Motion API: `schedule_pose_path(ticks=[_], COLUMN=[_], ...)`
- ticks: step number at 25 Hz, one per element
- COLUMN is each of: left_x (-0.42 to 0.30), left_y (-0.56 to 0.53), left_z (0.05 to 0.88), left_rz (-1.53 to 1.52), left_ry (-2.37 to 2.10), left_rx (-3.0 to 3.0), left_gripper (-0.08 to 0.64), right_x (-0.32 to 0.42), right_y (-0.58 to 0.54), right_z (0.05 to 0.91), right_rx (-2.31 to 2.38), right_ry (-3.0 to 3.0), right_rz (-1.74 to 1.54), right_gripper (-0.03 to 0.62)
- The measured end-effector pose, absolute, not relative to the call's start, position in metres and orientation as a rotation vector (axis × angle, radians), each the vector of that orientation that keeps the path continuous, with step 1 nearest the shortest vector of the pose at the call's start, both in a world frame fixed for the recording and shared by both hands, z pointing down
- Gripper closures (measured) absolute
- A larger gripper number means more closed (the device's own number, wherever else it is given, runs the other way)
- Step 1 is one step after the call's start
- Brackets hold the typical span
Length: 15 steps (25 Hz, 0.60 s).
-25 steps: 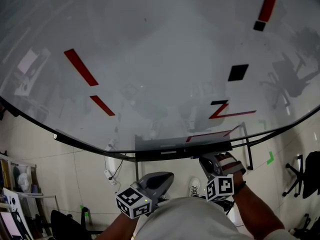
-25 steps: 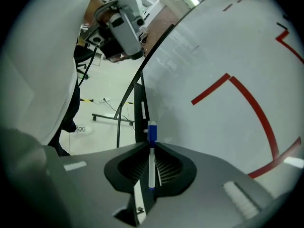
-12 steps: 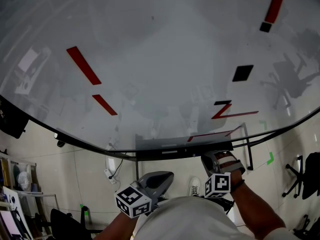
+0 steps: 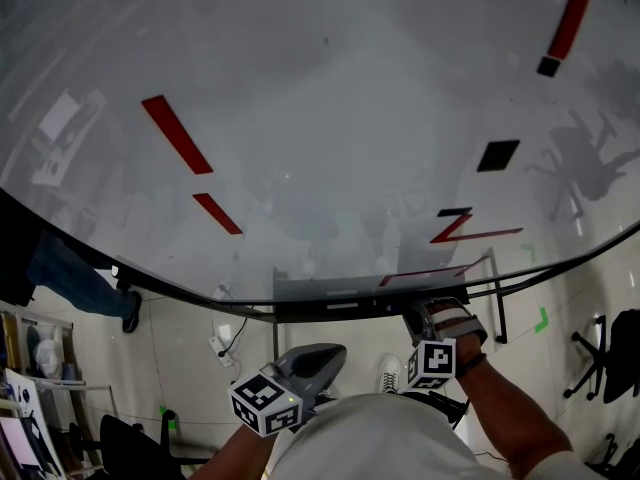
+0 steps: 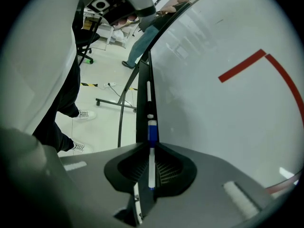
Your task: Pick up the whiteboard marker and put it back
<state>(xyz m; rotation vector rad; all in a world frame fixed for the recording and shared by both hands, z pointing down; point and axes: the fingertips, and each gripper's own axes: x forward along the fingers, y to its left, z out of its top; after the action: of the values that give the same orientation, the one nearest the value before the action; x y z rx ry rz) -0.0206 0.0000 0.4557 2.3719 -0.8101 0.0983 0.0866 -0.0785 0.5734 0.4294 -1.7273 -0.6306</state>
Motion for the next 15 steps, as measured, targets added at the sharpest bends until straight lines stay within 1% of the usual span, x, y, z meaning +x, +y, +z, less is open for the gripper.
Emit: schedule_pose_path(ticks=[15], left_x=[-0.029], left_y=[-0.001], left_z=[0.458], left_rz=[0.086], left_ry=[-0.852], left_rx=[2.352], left_gripper=[0.543], right_x=[0.089], right_y=[-0.090], right_z=[0.588], right_rx=[0.412], right_ry=[-1.695], right_rz=[-0.601], right_gripper=[0.557])
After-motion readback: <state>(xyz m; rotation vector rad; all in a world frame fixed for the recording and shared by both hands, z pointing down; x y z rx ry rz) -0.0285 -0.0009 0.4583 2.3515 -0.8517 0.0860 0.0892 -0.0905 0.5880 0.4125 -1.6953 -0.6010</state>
